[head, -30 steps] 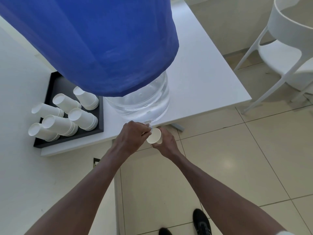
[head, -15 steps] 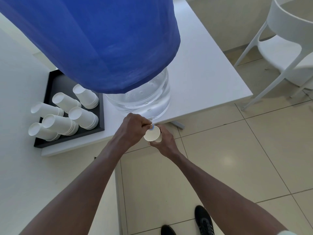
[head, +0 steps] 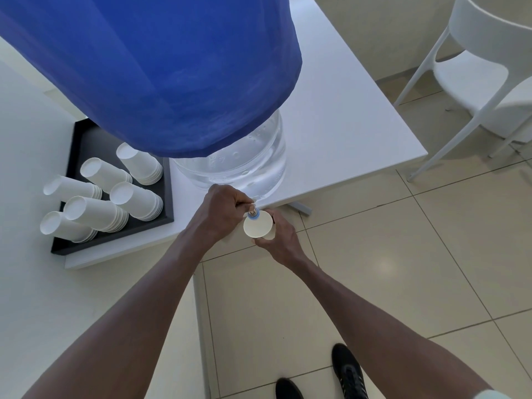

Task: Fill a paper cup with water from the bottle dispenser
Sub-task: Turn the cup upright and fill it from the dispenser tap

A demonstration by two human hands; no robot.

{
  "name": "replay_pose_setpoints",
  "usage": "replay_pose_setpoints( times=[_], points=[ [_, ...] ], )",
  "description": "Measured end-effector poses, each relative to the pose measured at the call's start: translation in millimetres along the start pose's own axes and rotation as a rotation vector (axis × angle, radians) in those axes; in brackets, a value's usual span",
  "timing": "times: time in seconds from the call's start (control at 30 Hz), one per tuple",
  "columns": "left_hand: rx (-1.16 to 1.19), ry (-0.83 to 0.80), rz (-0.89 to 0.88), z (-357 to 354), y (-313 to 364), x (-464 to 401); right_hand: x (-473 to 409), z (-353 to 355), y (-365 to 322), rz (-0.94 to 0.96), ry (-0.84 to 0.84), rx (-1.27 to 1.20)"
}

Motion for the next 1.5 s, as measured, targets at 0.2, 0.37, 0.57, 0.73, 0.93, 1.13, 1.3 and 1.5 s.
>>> replay_pose_setpoints(
  times=[0.2, 0.37, 0.57, 0.73, 0.93, 1.13, 1.3, 1.5],
  points=[
    [0.008, -0.005, -0.012, 0.6, 0.9, 0.2, 0.2, -1.7, -0.3, -0.011, 0.001, 0.001],
    [-0.002, -0.016, 0.008, 0.5, -1.0, -0.7, -0.2, 0.1, -4.1, -0.004, 0.011, 0.008],
    [-0.008, -0.019, 0.014, 0.5, -1.7, -1.6, -0.6, 4.3, -7.6, 0.009, 0.021, 0.009],
    [-0.006, -0.024, 0.02, 0.8, -0.4, -1.4, -0.3, 6.0, -7.7, 0.013, 0.026, -0.002],
    [-0.003, -0.031, 0.031, 0.0, -1.4, -1.4, -0.4, 6.6, -7.9, 0.012, 0.021, 0.008],
    [-0.01, -0.027, 0.026, 0.6, -1.3, -2.3, -1.1, 8.0, -6.5, 0.008, 0.019, 0.007],
    [0.006, -0.02, 0.003, 1.4, 0.6, -1.7, -1.7, 7.7, -6.1, 0.018, 0.024, 0.013],
    [0.008, -0.02, -0.012, 1.3, 1.0, -1.9, -1.8, 7.7, -5.4, 0.024, 0.029, 0.014]
  ],
)
Point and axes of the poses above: each hand's wrist, its own x-axis away from the middle knuckle, its own z-axis out of the back of the hand, y = z × x, the point moved 9 cm from there along -x, towards the middle knuckle
